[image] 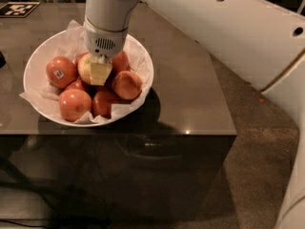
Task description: Pick apple from white bowl
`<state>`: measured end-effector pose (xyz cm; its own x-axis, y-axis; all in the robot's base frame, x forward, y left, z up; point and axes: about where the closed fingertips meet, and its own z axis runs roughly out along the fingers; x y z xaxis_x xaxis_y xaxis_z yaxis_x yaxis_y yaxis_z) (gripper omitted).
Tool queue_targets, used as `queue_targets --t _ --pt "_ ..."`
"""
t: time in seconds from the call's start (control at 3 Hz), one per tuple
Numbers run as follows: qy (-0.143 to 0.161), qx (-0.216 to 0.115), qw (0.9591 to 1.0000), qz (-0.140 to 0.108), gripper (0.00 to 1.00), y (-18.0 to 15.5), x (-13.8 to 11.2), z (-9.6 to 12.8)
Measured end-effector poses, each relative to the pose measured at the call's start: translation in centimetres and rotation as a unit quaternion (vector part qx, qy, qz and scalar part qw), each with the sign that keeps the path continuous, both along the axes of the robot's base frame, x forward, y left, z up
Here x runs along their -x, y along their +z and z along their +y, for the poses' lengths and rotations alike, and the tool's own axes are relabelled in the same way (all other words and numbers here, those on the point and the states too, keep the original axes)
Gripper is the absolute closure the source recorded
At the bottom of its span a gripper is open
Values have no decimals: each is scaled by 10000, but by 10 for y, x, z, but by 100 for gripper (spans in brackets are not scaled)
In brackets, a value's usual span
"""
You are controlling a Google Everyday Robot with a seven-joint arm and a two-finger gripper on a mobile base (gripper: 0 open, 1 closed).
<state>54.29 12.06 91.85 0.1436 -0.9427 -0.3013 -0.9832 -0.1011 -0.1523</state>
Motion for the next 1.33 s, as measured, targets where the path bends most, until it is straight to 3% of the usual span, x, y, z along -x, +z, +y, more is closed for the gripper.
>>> queue_targets --t 0.67,1.0,1.33 --pt "0 0 10000 -15 100 6 1 0" --pt "-13 8 9998 -202 100 23 15 -8" --pt "55 -212 9996 -196 100 26 20 -9"
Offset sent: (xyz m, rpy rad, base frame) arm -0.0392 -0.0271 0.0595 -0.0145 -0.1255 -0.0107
